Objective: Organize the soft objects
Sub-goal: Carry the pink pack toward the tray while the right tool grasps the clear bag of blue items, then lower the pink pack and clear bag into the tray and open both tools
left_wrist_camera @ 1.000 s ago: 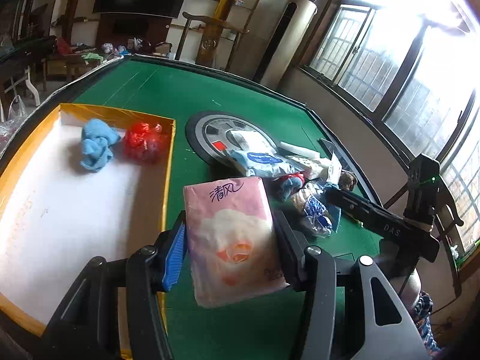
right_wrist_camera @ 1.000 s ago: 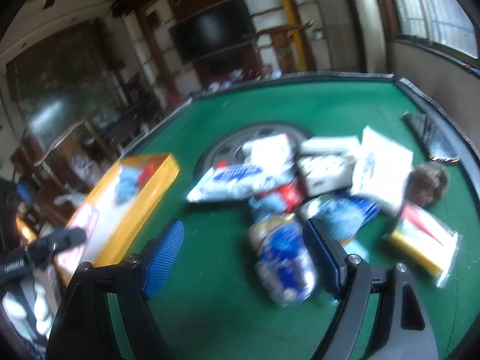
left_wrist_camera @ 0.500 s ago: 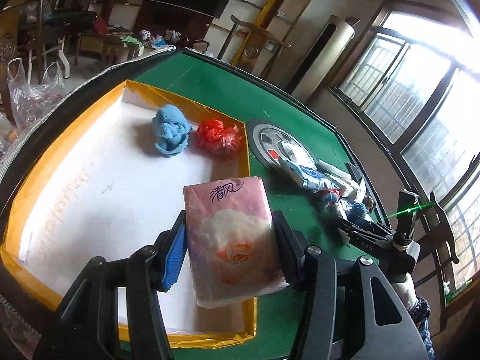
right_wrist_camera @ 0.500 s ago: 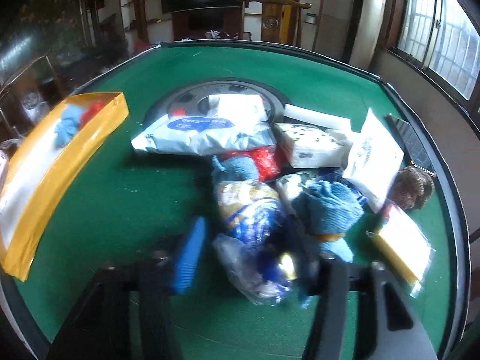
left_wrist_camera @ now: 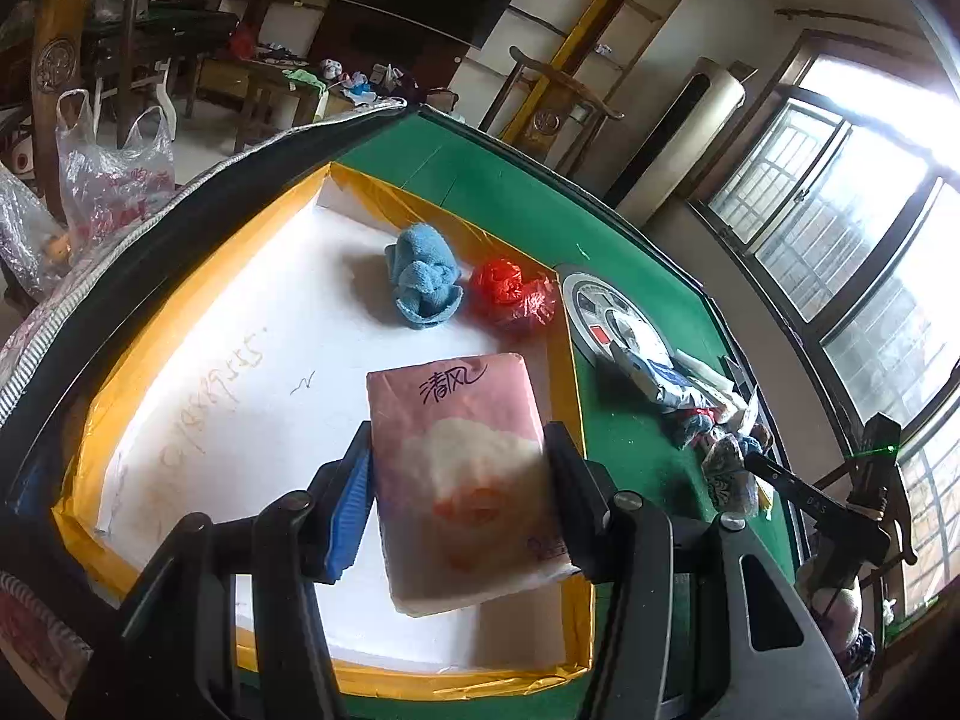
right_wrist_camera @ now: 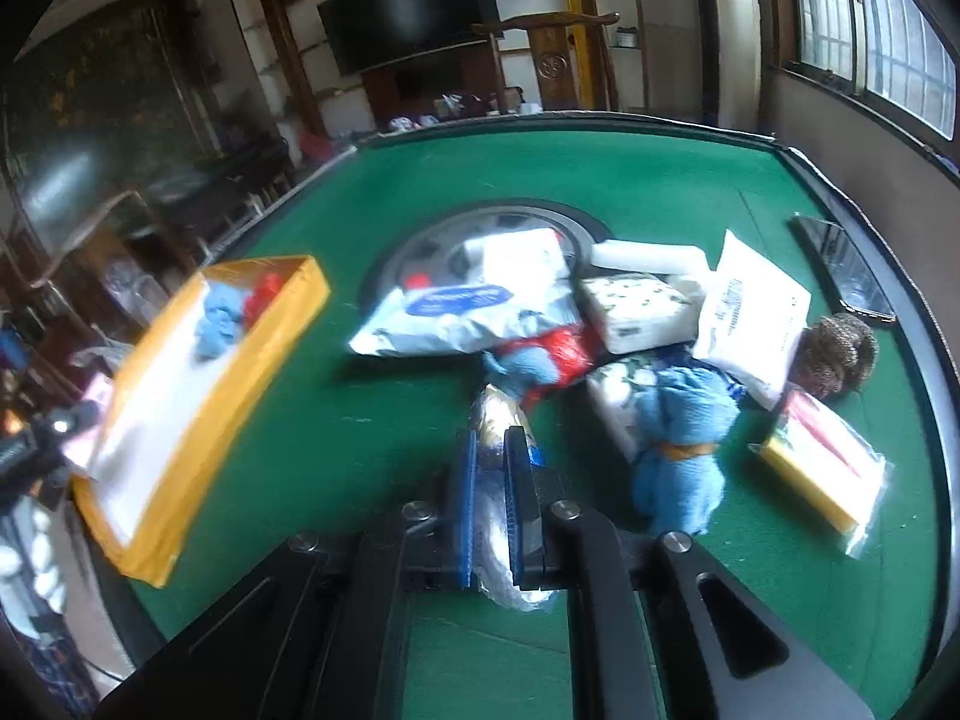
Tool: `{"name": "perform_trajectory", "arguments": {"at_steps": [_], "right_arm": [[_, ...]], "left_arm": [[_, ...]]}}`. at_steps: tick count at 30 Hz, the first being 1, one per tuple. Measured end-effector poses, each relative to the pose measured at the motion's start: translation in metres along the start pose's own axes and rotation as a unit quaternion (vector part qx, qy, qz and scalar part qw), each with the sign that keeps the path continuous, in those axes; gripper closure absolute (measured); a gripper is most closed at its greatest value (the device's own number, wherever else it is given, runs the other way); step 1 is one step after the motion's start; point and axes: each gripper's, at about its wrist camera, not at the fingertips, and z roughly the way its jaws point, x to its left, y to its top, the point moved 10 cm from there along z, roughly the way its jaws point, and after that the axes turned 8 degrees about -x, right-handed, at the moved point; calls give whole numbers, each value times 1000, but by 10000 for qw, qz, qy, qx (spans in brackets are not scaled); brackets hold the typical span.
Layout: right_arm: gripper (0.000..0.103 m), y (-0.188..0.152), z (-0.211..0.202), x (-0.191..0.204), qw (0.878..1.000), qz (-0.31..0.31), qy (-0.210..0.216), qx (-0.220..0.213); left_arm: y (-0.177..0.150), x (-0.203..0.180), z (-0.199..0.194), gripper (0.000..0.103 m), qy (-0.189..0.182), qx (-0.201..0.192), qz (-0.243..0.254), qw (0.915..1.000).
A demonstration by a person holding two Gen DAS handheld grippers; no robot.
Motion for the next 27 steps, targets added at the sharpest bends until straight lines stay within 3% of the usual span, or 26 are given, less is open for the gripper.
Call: {"name": "perform_trajectory", "arguments": {"at_steps": [4, 6, 8, 9, 10, 12, 16, 22, 24, 27], "right_arm": [[94, 5, 0, 19, 9997, -133, 182, 5], [91, 2, 7, 18, 9995, -303, -54, 24], [74, -4, 16, 16, 9987, -425, -253, 131], [59, -8, 20, 16, 9988, -409, -229, 171], [53, -11, 22, 17, 9990, -370, -162, 189], [52, -14, 25, 19, 9992, -348, -77, 192], [40, -19, 35, 30, 9987, -427, 42, 280], [40, -47, 60, 41, 9960, -555, 68, 697], [56, -47, 57, 40, 9974, -417, 124, 568], [60, -39, 47, 43, 9985, -283, 233, 403]], "left_arm": [[0, 7, 3, 51, 2, 31, -83, 10000], [-1, 7, 4, 51, -30, 57, -109, 9999], [-2, 6, 5, 51, -42, 78, -99, 9999], [-2, 6, 5, 51, -52, 91, -102, 9999], [-3, 6, 6, 51, -64, 107, -109, 9999], [-3, 6, 7, 51, -70, 117, -106, 9999], [-5, 6, 8, 51, -76, 152, -124, 9998], [-6, 6, 8, 51, -102, 177, -131, 9997], [-6, 6, 9, 51, -90, 180, -117, 9997], [-1, 9, 8, 51, -41, 175, -76, 9998]]}}
